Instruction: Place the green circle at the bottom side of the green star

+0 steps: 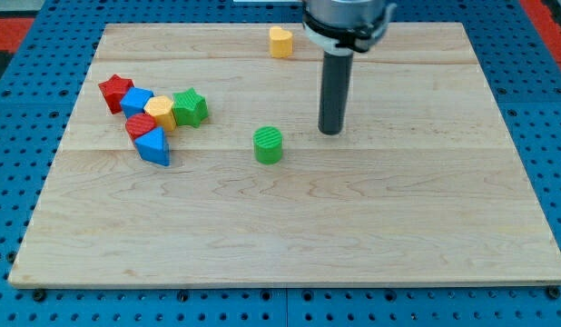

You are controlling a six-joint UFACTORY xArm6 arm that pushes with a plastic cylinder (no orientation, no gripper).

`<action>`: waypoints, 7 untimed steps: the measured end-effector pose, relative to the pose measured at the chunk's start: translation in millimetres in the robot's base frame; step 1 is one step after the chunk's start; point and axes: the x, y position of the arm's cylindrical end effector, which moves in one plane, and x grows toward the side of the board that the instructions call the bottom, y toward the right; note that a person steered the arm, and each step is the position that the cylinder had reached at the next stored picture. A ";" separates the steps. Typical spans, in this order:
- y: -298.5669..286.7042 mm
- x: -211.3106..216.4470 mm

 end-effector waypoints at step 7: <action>-141.0 11.4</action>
